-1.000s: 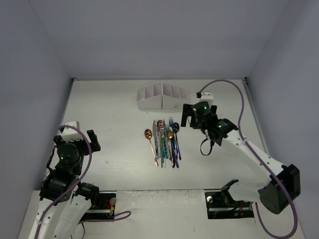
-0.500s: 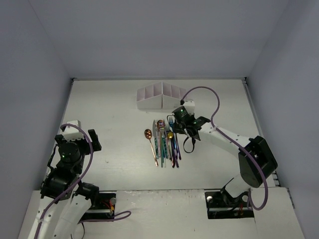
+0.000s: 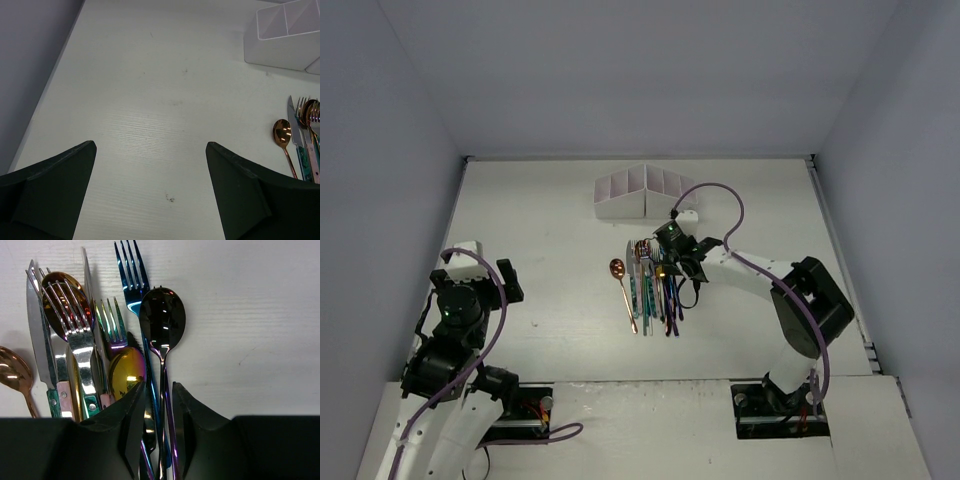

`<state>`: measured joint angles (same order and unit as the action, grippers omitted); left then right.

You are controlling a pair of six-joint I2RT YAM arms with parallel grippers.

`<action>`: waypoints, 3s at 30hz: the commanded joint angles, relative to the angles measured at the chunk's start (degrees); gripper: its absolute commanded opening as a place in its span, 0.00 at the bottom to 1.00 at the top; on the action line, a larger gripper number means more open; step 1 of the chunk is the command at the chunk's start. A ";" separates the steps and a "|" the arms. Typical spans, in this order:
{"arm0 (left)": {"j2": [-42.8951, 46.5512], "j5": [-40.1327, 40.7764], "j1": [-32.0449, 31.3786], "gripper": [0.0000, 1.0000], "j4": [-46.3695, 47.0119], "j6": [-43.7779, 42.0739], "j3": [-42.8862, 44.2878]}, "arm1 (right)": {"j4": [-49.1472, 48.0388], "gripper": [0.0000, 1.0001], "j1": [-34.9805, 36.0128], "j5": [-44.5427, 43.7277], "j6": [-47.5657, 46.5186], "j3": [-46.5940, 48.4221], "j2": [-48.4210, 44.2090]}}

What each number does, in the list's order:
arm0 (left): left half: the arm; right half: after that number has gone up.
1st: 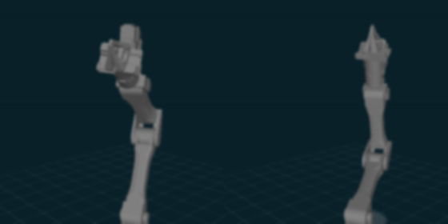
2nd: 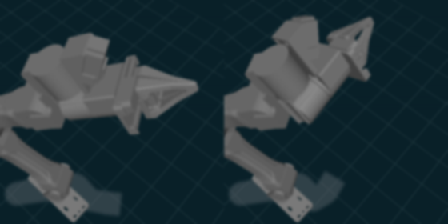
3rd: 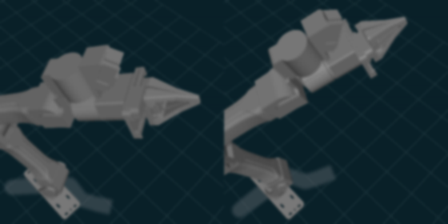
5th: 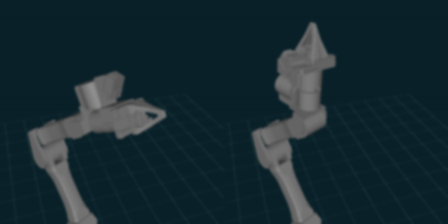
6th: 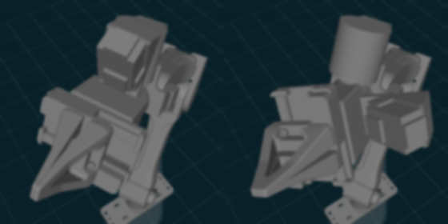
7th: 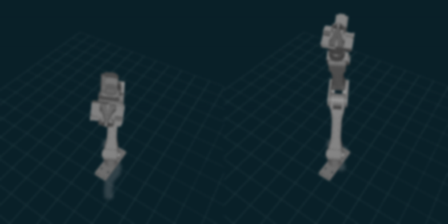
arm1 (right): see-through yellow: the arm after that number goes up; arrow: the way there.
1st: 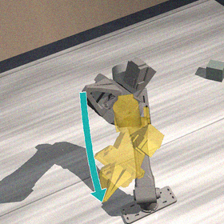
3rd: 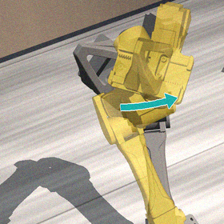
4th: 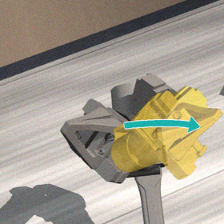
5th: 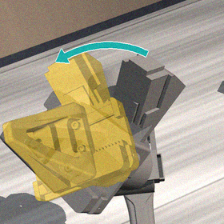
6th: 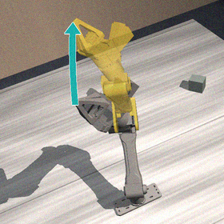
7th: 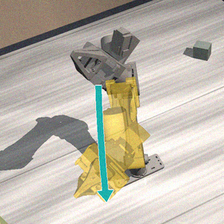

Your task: Sort the eating utensils into containers

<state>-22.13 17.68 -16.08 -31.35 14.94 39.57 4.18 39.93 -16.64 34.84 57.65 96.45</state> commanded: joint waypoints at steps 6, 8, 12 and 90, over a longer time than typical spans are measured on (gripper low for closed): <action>-0.99 -0.55 -0.18 0.90 4.38 -0.17 0.41 | -2.95 0.23 0.58 -2.99 3.15 -1.15 2.55; -1.00 -0.66 -0.18 0.90 4.46 -0.17 0.33 | -2.99 0.22 0.51 -3.32 3.41 -1.33 2.99; -1.03 -0.81 -0.18 0.90 4.50 -0.17 0.33 | -3.43 0.19 0.58 -3.56 3.43 -1.57 3.51; -0.87 -1.33 -0.36 0.90 4.66 -0.44 -0.02 | -5.43 0.16 -1.70 -2.14 -1.15 -0.11 4.00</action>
<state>-22.13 16.36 -16.12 -30.93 14.92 38.87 0.11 38.49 -18.49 32.56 55.69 100.26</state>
